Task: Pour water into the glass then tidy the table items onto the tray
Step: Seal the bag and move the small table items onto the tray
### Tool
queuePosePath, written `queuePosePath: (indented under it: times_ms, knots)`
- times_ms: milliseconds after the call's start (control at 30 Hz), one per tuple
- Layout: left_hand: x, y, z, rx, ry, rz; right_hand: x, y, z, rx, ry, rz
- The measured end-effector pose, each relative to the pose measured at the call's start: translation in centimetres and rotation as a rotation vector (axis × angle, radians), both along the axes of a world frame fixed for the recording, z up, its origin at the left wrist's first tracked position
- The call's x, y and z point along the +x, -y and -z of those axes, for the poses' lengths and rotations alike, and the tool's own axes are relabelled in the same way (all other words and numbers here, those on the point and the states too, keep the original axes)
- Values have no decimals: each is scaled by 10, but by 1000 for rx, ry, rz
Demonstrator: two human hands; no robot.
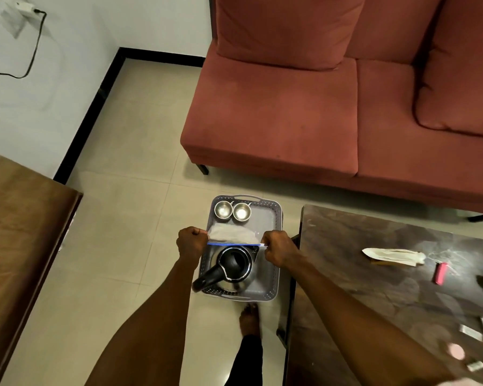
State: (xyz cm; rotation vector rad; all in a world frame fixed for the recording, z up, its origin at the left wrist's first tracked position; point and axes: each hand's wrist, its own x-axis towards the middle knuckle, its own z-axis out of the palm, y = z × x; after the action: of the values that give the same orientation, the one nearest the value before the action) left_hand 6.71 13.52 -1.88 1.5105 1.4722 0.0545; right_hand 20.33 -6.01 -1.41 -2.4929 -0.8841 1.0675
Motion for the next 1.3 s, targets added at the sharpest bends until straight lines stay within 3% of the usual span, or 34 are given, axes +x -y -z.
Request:
queuePosePath:
  times_ms: [267,500,867,1300]
  knots:
    - [5,1,-15,40,-14,-18,0,12,-8,-27,-31,70]
    - [49,45,-57,160,47,261,8,40,-48,84,130,137]
    - [61,211,-115,313,199,574,-1,183,-122,169,262,286]
    - [60,451,-135,287,291,879,-29,407,-168,143,348,483]
